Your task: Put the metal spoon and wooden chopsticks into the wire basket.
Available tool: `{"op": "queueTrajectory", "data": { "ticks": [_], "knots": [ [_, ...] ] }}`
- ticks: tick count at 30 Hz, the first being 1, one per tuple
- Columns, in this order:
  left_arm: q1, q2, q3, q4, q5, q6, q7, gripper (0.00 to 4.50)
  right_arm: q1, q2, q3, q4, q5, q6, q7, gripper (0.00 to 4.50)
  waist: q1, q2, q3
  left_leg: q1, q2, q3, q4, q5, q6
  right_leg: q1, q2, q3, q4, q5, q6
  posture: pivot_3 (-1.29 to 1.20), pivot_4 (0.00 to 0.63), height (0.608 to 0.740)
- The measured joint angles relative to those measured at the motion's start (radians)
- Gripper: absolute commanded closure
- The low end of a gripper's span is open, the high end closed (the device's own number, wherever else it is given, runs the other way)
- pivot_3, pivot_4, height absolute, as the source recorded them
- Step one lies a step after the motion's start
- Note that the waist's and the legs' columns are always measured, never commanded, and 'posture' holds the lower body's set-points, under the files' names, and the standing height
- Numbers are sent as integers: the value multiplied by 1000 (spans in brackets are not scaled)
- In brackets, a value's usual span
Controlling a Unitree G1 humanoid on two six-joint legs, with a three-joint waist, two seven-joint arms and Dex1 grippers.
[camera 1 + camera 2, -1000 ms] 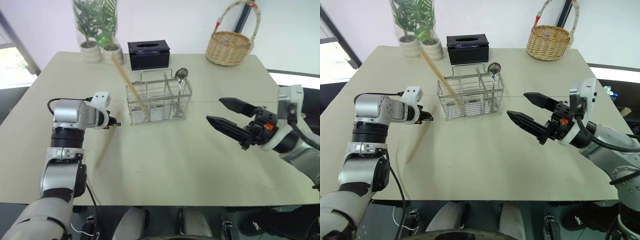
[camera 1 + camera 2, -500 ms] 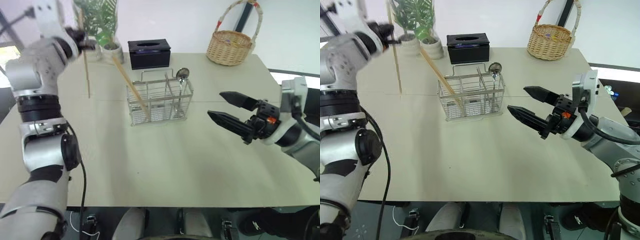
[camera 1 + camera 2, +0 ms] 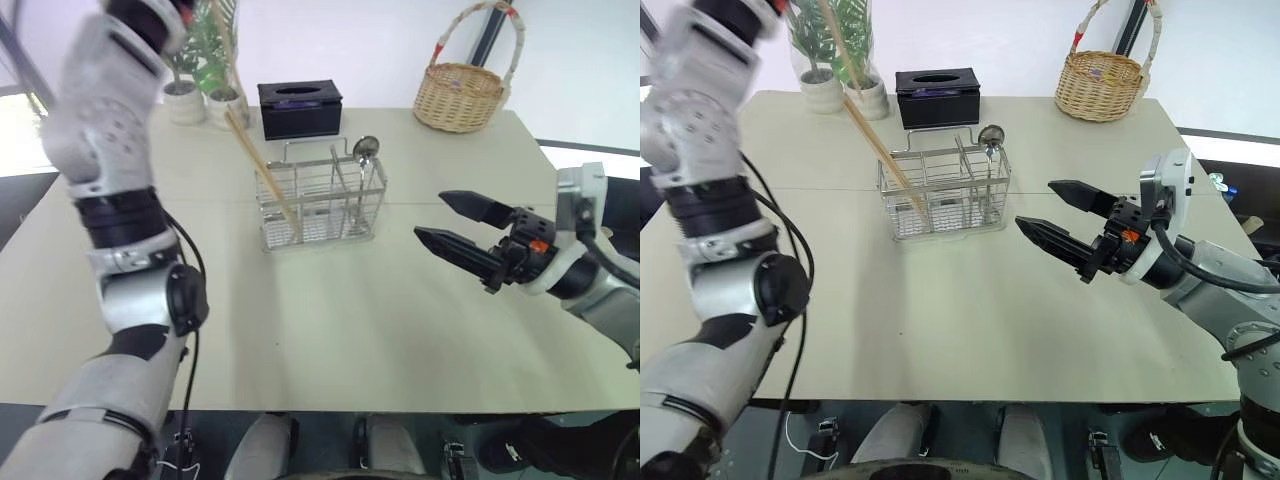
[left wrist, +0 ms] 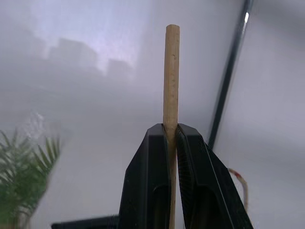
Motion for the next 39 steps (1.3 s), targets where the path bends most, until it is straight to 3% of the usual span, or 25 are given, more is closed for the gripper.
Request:
{"op": "queueTrajectory", "data": {
  "ticks": [13,17,22,23,29,34,38,39],
  "knots": [
    [224,-116,-171,47,115,-202,-35,4480,43,0,-36,-29,7,-3,-24,0,1,0,0,-1,0,1,0,0,0,-1,0,0,-1,0,0,0,150,650],
    [260,-132,-178,59,130,-228,-45,2978,43,-1,-44,-30,14,-3,-24,0,1,0,0,-1,0,1,0,0,0,-1,0,0,0,0,0,0,150,650],
    [266,-151,-179,60,130,-245,-43,328,42,-12,-44,-29,20,-2,-23,0,1,0,0,-1,0,1,0,0,0,0,0,0,-1,0,0,0,150,650],
    [267,-154,-178,60,129,-244,-42,114,42,-14,-44,-29,20,-2,-22,0,1,0,0,-1,0,1,0,0,0,0,0,0,-1,0,0,0,150,650],
    [268,-140,-169,13,113,-204,-25,114,29,-19,-44,-15,18,-2,-10,0,-1,0,0,0,0,1,0,0,1,0,0,0,0,0,0,0,150,650],
    [235,56,-130,-63,52,-59,-91,114,21,-37,-35,14,-30,-8,46,0,-5,1,0,0,1,1,-1,0,0,-2,1,0,1,0,-1,0,150,650],
    [315,438,-107,-138,23,30,-335,114,-2,-45,23,78,-139,-58,131,0,-30,5,0,1,1,2,-3,0,0,-3,3,2,2,0,-1,0,150,650],
    [352,491,-97,-143,25,29,-382,114,-3,-44,32,95,-161,-68,146,0,-29,6,0,2,0,2,-3,0,1,-2,2,2,2,0,-1,0,150,650]
  ]
}}
